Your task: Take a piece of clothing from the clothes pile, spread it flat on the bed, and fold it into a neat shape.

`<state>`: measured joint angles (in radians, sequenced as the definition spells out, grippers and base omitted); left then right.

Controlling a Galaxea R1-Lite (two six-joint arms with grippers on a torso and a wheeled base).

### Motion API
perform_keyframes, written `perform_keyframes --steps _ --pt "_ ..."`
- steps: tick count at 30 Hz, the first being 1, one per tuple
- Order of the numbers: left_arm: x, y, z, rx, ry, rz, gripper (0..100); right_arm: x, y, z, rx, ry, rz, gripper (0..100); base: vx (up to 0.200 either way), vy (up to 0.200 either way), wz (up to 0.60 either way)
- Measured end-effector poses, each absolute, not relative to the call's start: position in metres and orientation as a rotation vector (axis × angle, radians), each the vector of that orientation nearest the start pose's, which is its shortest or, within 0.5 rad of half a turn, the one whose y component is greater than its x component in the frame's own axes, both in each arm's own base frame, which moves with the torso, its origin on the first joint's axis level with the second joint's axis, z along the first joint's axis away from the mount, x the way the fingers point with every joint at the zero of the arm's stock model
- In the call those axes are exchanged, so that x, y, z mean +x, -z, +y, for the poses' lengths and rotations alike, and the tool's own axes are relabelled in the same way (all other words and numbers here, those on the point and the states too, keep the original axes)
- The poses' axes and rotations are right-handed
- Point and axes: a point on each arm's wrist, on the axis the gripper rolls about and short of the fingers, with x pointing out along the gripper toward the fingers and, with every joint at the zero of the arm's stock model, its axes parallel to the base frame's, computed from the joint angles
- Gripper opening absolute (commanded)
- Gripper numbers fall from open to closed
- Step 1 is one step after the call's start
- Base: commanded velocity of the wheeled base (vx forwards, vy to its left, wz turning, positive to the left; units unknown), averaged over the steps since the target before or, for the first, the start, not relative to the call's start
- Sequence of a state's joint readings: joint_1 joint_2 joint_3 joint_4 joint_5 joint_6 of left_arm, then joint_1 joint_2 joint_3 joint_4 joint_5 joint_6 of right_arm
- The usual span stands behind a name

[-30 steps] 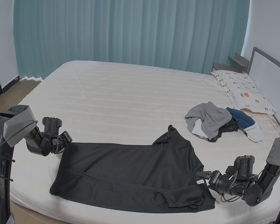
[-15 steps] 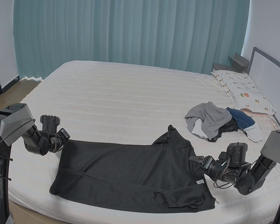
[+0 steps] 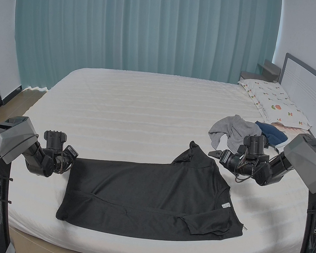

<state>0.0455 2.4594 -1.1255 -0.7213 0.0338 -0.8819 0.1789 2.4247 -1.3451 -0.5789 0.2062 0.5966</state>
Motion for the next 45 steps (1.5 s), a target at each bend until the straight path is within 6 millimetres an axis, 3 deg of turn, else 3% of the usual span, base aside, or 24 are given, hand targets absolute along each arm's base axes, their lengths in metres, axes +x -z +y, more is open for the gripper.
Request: perform_keyframes --steps 7,14,22,31,32,45 --pt "0.428 0.023 0.020 -0.860 -0.345 0.544 0 0.500 -0.024 0.090 0.547 -0.190 0.564 100 0.000 0.000 0.00" --pt "0.427 0.023 0.020 -0.861 -0.347 0.546 0 0.528 -0.006 0.099 0.524 -0.138 0.575 100 0.000 0.000 0.00" --pt "0.427 0.024 0.020 -0.862 -0.348 0.548 0 0.536 0.028 0.101 0.515 -0.102 0.615 100 0.000 0.000 0.00" --pt "0.427 0.024 0.020 -0.861 -0.348 0.547 0 0.537 0.037 0.100 0.518 -0.102 0.609 100 0.000 0.000 0.00" --pt "0.427 0.024 0.020 -0.862 -0.348 0.547 0 0.537 0.038 0.100 0.520 -0.101 0.609 0 0.000 0.000 0.00" --pt "0.425 0.025 0.020 -0.860 -0.351 0.553 0 0.538 0.030 0.098 0.585 -0.081 0.596 0 0.000 0.000 0.00"
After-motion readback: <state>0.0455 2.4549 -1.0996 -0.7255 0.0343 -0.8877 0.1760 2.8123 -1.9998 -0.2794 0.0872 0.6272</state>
